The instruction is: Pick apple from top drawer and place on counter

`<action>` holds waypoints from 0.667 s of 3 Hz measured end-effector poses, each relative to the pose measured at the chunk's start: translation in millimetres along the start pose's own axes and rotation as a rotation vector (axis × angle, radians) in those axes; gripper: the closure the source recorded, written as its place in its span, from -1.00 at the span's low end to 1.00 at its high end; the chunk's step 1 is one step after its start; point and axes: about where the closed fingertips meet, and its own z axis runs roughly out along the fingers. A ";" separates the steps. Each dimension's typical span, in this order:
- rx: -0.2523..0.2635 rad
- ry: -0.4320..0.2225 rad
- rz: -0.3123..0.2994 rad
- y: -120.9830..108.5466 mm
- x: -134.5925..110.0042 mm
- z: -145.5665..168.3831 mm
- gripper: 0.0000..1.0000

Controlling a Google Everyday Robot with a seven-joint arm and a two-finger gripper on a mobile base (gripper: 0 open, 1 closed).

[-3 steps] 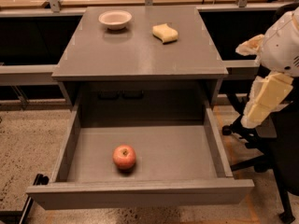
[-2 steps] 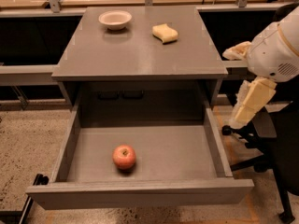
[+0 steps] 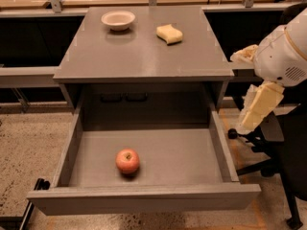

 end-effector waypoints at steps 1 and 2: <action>-0.004 -0.044 0.023 7.9 -7.9 30.2 -1.00; -0.004 -0.099 -0.011 12.5 -21.1 72.0 -1.00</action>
Offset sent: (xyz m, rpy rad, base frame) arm 0.0198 0.0849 -0.0985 0.1468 -0.0601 0.0934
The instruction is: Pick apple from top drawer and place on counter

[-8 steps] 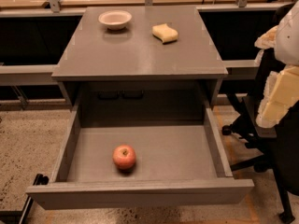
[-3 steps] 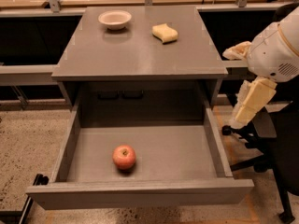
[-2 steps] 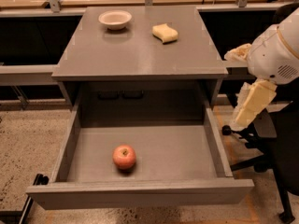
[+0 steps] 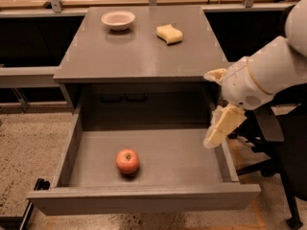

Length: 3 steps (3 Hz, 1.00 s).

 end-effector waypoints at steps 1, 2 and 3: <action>0.001 -0.045 0.038 1.8 -0.5 45.9 -1.00; 0.021 -0.049 0.039 -2.4 -1.4 48.2 -1.00; -0.019 -0.059 0.022 12.7 -4.1 70.8 -1.00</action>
Offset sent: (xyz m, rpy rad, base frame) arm 0.0090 0.0203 -0.0343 0.0466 0.0083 -0.0171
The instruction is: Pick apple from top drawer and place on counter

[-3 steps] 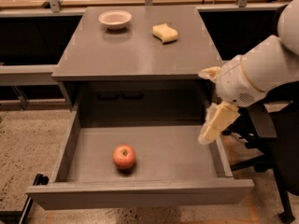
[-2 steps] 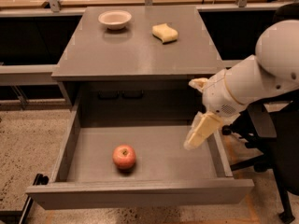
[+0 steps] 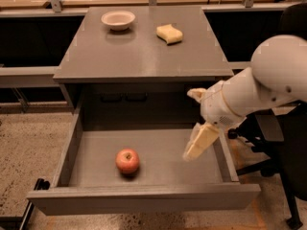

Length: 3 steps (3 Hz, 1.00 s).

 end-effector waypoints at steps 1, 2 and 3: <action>-0.038 -0.055 0.013 8.4 -4.8 34.2 -1.00; -0.085 -0.136 0.029 11.3 -16.5 75.2 -1.00; -0.138 -0.204 0.030 12.8 -30.4 113.5 -1.00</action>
Offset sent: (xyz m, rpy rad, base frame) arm 0.0205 0.0900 -0.0893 0.2518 0.1130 0.0744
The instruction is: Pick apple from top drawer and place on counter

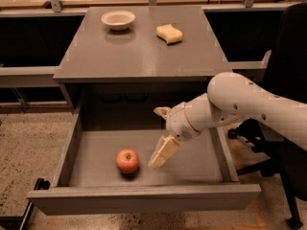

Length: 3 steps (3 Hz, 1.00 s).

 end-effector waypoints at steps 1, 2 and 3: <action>-0.045 -0.065 -0.002 -0.6 -8.8 36.5 -1.00; -0.050 -0.068 0.001 -0.2 -7.1 39.0 -1.00; -0.034 -0.062 0.016 3.2 -5.0 42.3 -1.00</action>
Offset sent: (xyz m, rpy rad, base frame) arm 0.0047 0.0287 -0.0170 0.0592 0.0205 0.0340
